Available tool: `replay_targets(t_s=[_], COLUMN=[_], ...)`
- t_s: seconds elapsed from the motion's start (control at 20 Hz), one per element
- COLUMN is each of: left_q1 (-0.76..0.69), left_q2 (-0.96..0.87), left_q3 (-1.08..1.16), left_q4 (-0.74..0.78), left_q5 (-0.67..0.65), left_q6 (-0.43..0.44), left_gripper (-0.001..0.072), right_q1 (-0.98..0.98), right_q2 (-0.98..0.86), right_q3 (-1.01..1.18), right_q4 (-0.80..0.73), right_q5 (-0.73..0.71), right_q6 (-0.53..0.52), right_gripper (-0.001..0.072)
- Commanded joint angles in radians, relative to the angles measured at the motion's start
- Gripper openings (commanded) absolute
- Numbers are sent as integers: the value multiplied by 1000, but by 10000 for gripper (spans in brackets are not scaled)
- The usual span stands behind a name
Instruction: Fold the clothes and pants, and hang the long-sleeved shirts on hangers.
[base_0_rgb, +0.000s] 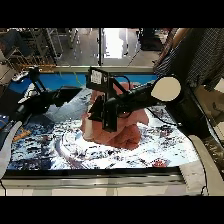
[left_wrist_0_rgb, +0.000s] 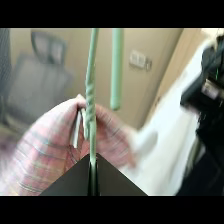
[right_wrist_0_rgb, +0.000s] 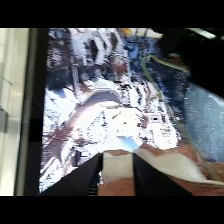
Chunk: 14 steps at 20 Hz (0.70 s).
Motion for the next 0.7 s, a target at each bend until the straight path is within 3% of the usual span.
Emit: replay_targets(t_s=[0.0,0.05,0.1,0.25,0.3,0.45,0.65], left_q1=[14,21,29,45,49,61,68], left_q2=[0,0,0,0,0,0,0], left_q3=[0,0,0,0,0,0,0], left_q4=[-249,-257,-253,-254,-254,-254,-254], left_q5=[-2,-2,-2,3,12,41,40], left_q6=[74,72,72,77,76,76,76], left_gripper=[6,8,8,7,7,8,8], right_q1=[-6,-14,-19,-54,-67,-81,-81], right_q2=[47,74,109,186,193,160,31], right_q3=[0,0,0,0,0,-24,-46], right_q4=[-35,-83,-150,-415,-482,-546,-548], right_q5=[-56,-117,-188,-286,-267,-237,-285], right_q6=[99,139,244,816,924,941,907], right_gripper=[408,432,435,434,465,608,614])
